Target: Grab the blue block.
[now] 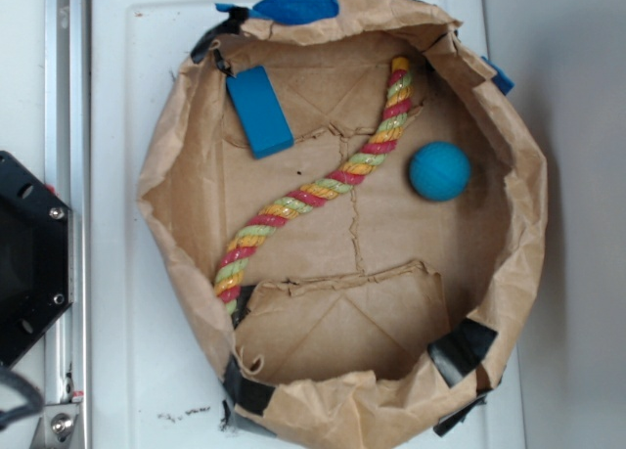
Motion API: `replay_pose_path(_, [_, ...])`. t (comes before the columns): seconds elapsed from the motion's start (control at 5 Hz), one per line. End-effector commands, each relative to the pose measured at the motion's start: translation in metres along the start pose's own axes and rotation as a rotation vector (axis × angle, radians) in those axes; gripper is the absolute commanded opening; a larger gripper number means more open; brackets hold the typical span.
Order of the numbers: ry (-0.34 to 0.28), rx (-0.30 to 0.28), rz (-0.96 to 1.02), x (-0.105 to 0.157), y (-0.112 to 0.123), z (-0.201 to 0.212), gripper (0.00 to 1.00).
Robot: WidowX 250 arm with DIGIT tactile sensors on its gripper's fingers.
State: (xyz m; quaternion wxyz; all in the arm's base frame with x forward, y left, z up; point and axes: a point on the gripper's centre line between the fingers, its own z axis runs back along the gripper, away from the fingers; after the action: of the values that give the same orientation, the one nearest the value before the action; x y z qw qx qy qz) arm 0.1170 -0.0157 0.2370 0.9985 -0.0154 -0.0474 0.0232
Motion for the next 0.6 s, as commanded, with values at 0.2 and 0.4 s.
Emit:
replay_pose_path(0.2, [-0.056,0.031,-0.007,0.049,0.0,-0.015,1.0])
replay_pose_path(0.4, [-0.067,0.037,-0.054,0.095,0.007,-0.029,1.0])
